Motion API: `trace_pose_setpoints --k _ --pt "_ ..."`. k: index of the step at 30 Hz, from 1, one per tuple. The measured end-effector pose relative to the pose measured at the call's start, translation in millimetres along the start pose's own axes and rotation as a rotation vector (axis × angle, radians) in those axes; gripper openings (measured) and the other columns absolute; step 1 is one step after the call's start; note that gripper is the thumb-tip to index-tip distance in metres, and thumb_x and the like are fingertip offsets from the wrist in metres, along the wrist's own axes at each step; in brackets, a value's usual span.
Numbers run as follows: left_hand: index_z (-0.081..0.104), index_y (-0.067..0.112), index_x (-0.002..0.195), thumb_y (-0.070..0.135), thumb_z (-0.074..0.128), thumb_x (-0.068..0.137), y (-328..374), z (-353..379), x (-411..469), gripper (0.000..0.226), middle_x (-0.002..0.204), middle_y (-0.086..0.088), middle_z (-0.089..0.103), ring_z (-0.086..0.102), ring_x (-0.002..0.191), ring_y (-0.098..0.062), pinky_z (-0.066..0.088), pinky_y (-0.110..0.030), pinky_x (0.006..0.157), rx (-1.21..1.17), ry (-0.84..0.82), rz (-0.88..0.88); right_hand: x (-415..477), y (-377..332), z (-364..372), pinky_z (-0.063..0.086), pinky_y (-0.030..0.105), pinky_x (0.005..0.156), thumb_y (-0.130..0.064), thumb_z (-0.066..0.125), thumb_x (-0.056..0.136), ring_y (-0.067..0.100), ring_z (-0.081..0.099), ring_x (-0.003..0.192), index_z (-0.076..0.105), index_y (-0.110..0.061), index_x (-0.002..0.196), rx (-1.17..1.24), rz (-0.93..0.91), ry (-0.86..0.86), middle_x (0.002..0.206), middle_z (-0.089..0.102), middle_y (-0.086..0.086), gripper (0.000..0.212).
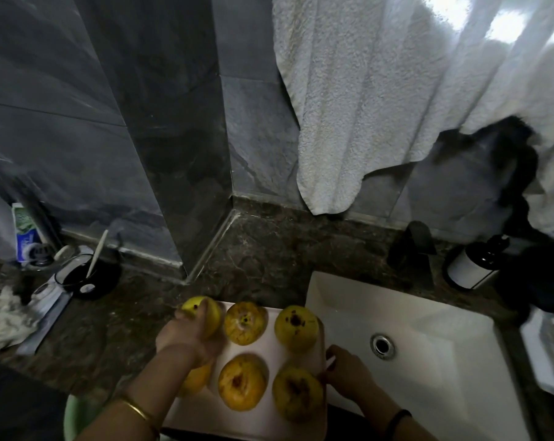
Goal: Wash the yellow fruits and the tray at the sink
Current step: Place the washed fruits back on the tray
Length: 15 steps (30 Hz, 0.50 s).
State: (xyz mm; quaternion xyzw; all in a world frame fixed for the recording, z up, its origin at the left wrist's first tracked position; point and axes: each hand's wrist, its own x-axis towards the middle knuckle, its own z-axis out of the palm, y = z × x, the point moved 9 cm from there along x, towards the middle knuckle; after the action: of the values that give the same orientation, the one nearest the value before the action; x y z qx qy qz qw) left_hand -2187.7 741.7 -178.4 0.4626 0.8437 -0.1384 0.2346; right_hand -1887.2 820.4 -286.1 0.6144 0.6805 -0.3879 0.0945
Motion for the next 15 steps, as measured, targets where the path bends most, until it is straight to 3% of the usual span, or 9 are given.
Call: trace_pose_setpoints --k 6,9,11,15 --pt "-0.004 0.033 0.151 0.066 0.051 0.082 -3.6 -4.8 3.5 0.094 0.151 -0.014 0.023 0.042 0.131 -0.029 0.040 -0.033 0.100 0.052 0.000 0.040 -4.3 -0.5 3.2 0.047 0.030 0.082 -0.037 0.062 0.080 0.020 0.061 0.099 0.044 -0.034 0.095 0.023 0.011 0.010 0.110 0.065 0.002 0.023" --pt "0.023 0.031 0.147 0.066 0.033 0.090 -28.2 -14.5 6.9 0.068 0.138 -0.012 0.049 0.053 0.120 -0.032 0.043 -0.034 0.093 -0.095 0.142 0.015 -5.1 -1.7 2.7 0.046 0.030 0.083 -0.036 0.061 0.083 0.020 0.060 0.101 0.046 -0.031 0.100 0.018 0.024 0.012 0.112 0.064 0.003 0.023" --pt "0.046 0.025 0.133 0.060 0.024 0.095 -54.9 -12.4 8.7 0.056 0.124 -0.015 0.060 0.057 0.113 -0.035 0.044 -0.036 0.089 -0.288 0.231 -0.089 -4.0 -2.5 1.4 0.046 0.030 0.083 -0.035 0.059 0.085 0.021 0.060 0.102 0.051 -0.028 0.106 -0.001 0.027 0.026 0.113 0.064 0.003 0.024" --pt "0.061 0.009 0.118 0.042 0.036 0.099 -90.4 16.3 14.0 0.046 0.121 -0.024 0.060 0.056 0.111 -0.040 0.043 -0.039 0.087 -0.551 0.217 -0.306 -1.3 -2.9 0.9 0.046 0.028 0.081 -0.034 0.059 0.086 0.021 0.060 0.102 0.052 -0.025 0.105 -0.013 0.038 0.035 0.114 0.064 0.005 0.021"
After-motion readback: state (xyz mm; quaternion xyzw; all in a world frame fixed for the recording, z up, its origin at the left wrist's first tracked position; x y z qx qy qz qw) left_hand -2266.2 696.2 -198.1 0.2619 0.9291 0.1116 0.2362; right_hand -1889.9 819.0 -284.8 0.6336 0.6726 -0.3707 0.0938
